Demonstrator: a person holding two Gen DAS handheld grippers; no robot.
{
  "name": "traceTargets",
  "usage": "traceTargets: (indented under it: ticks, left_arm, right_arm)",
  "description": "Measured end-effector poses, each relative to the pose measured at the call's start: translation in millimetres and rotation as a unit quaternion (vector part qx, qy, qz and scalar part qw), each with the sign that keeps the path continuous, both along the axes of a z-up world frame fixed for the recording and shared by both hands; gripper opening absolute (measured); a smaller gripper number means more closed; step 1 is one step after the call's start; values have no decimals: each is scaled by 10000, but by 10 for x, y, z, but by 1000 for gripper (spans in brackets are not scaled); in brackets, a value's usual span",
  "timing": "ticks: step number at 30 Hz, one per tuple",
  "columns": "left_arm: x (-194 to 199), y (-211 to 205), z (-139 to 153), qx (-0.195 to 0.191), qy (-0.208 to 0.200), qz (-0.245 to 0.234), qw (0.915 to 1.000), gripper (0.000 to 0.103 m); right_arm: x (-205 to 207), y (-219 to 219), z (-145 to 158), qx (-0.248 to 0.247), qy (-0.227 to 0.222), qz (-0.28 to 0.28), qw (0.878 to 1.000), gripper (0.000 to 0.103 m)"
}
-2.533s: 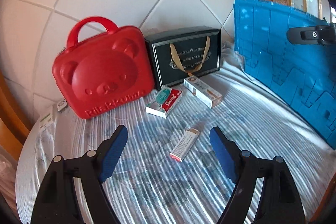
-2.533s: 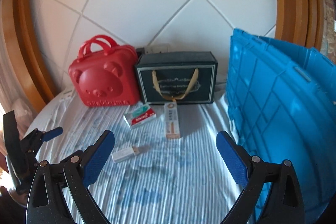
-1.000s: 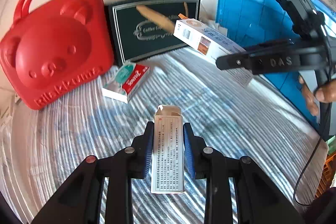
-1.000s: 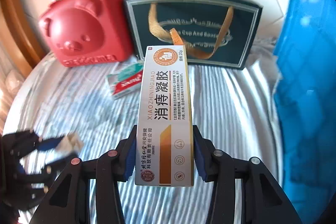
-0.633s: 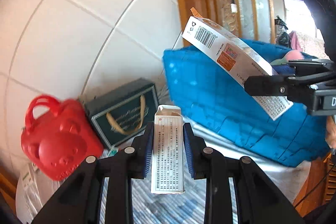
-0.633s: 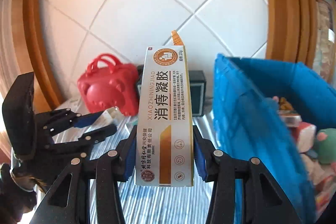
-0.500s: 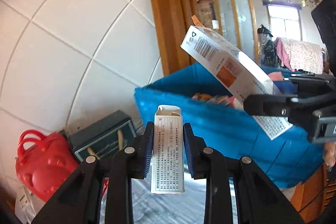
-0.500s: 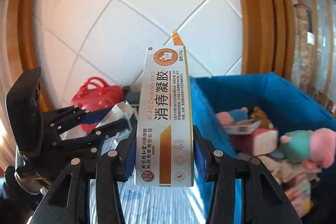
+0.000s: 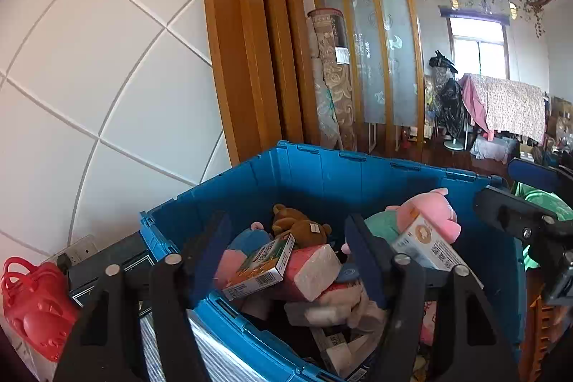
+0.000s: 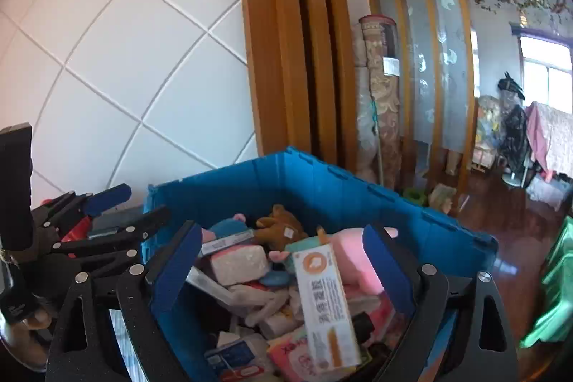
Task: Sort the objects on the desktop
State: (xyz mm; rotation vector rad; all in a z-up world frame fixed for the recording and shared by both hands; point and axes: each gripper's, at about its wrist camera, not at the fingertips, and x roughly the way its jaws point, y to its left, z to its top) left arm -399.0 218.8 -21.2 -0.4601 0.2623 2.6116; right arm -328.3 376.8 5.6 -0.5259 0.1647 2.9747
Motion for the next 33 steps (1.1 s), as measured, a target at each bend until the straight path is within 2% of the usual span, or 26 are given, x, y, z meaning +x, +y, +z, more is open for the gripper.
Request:
traceTargets:
  ticks: [3, 9, 14, 20, 24, 27, 33]
  left_arm:
    - [45, -94, -23, 206, -58, 104, 9997, 74]
    - [210, -187, -31, 159, 14, 551, 9984, 74]
    - [387, -397, -117, 107, 47, 1041, 9945, 74]
    - [569, -791, -279, 61, 13, 1663, 9861, 74]
    - [750, -1132, -459, 64, -121, 2177, 9759, 74]
    - [918, -1453, -616, 79, -263, 2634, 9643, 74]
    - [1359, -2188, -951, 172, -521, 3551, 9332, 74]
  right_arm:
    - [26, 56, 27, -43, 44, 126, 9999, 93]
    - [35, 62, 65, -165, 125, 554, 9983, 93]
    - [23, -104, 44, -200, 155, 1029, 9944, 93]
    - [46, -570, -33, -43, 50, 1868, 9824, 93]
    - [88, -841, -104, -31, -17, 2386, 9711, 93]
    - [130, -1113, -170, 0, -87, 2861, 9582, 93]
    - [218, -1855, -427, 240, -390, 3941, 9179, 93]
